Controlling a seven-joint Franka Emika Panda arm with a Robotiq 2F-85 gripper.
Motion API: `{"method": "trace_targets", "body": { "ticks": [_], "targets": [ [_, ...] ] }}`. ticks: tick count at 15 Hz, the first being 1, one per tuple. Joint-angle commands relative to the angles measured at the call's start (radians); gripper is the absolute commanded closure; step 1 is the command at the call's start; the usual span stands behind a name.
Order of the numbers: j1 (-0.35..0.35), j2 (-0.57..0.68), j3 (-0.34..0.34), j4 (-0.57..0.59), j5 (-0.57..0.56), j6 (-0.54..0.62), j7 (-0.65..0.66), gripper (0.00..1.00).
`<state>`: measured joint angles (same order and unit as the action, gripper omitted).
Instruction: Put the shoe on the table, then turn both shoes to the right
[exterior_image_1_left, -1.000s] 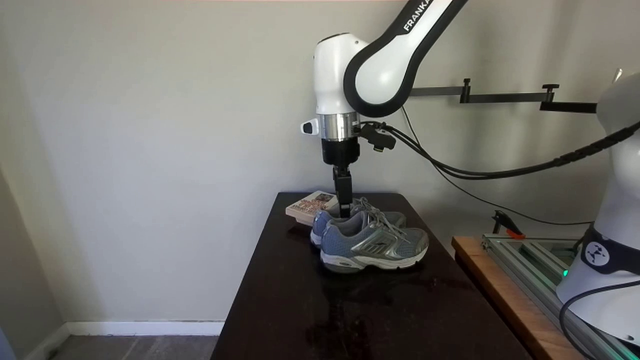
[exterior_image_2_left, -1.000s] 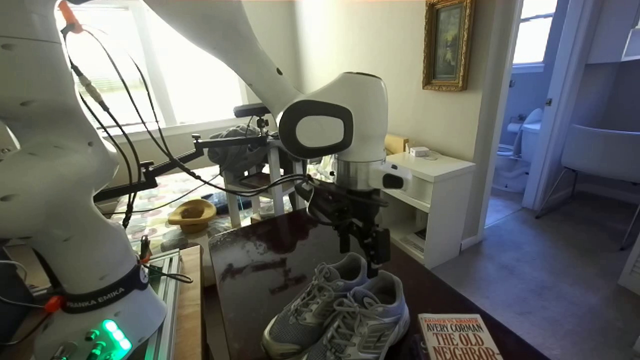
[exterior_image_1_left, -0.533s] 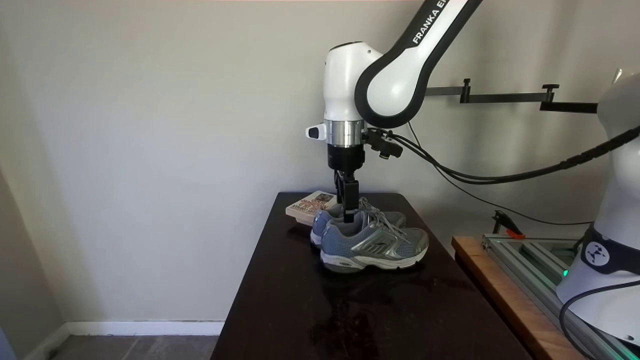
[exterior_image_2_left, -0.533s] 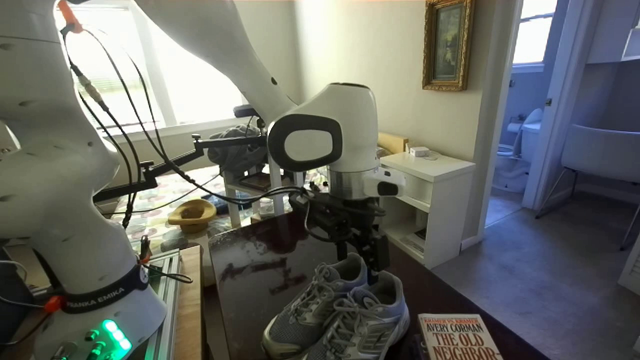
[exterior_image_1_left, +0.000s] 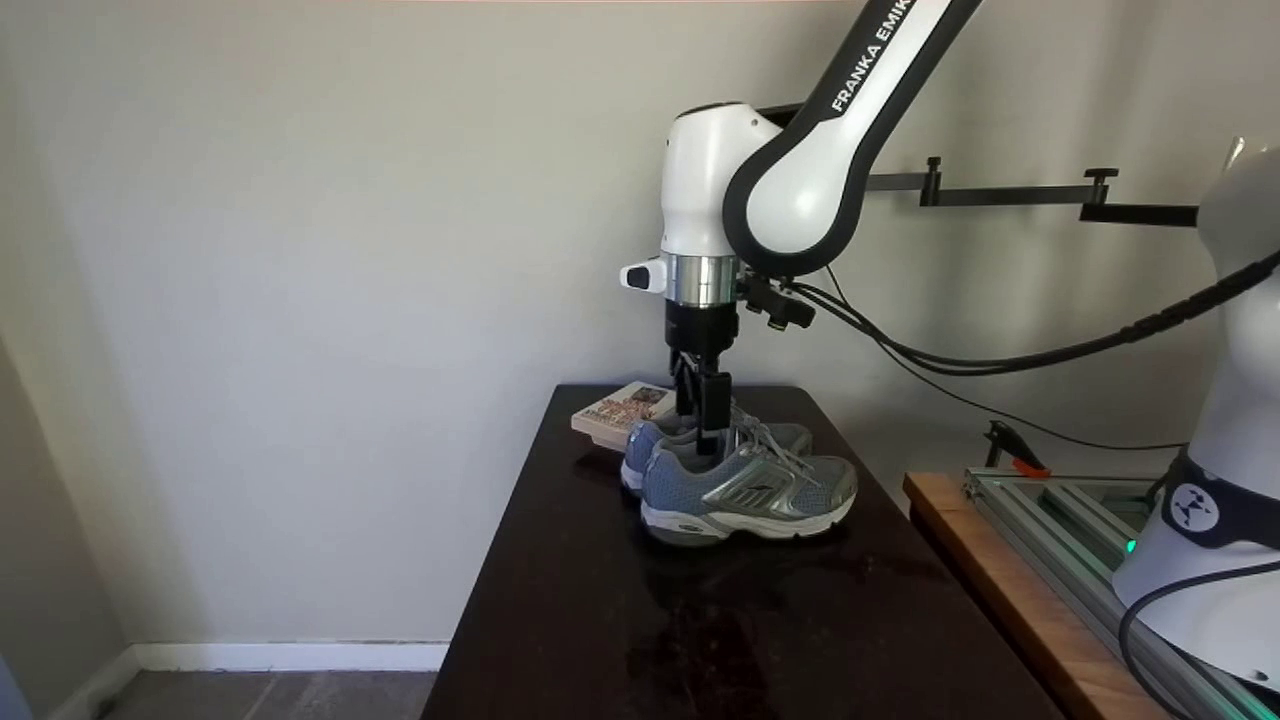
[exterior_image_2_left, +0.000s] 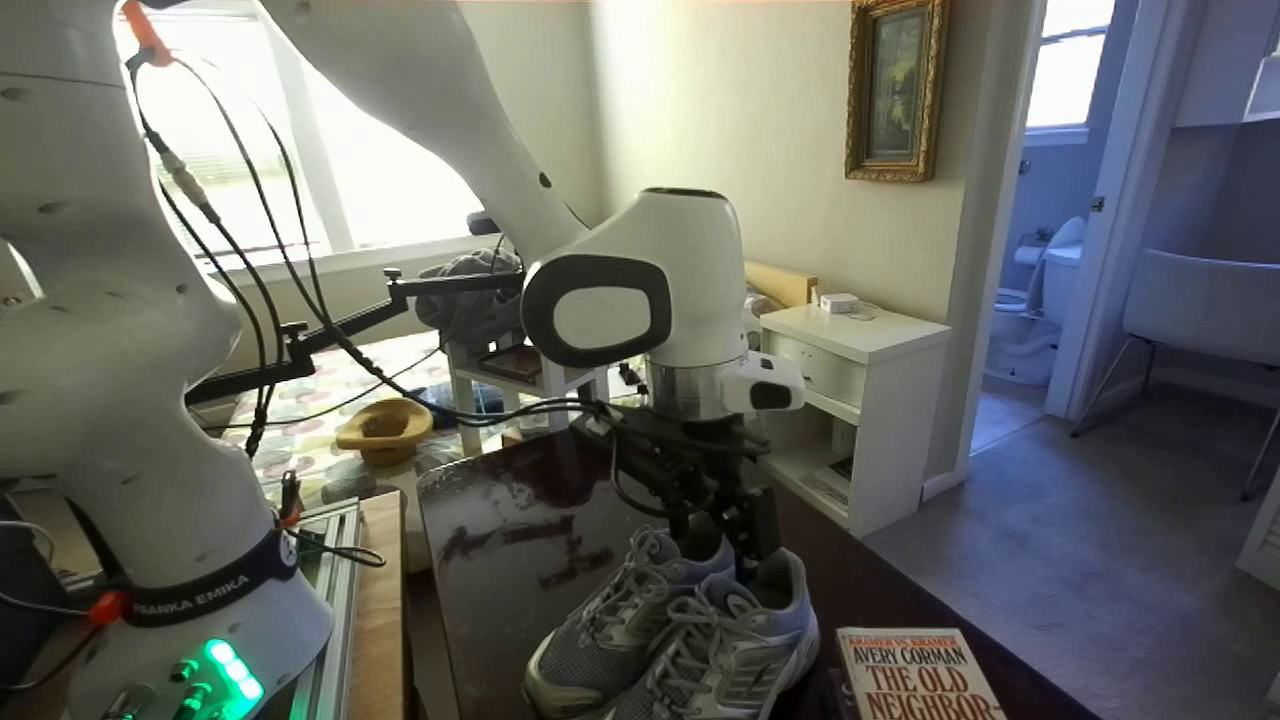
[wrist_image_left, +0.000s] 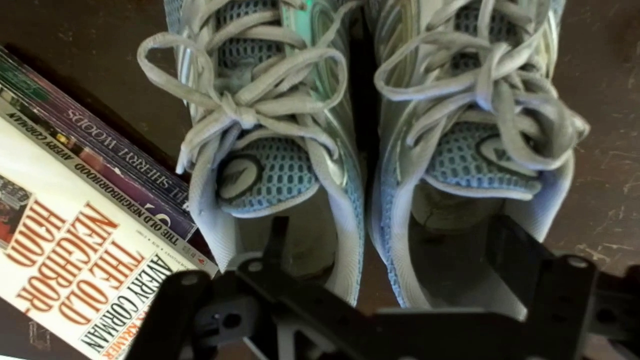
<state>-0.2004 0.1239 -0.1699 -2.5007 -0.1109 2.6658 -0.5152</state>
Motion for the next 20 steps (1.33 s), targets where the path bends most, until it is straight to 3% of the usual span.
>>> {"method": "trace_targets", "body": {
  "ticks": [1, 11, 17, 20],
  "targets": [
    [-0.027, 0.021, 0.022, -0.014, 0.052, 0.056, -0.079, 0.27],
    [-0.059, 0.023, 0.058, 0.008, 0.194, 0.019, -0.111, 0.98],
    [-0.056, -0.018, 0.055, 0.019, 0.245, -0.061, -0.085, 0.96],
    [-0.049, -0.064, 0.046, 0.03, 0.257, -0.159, -0.048, 0.96]
  ]
}}
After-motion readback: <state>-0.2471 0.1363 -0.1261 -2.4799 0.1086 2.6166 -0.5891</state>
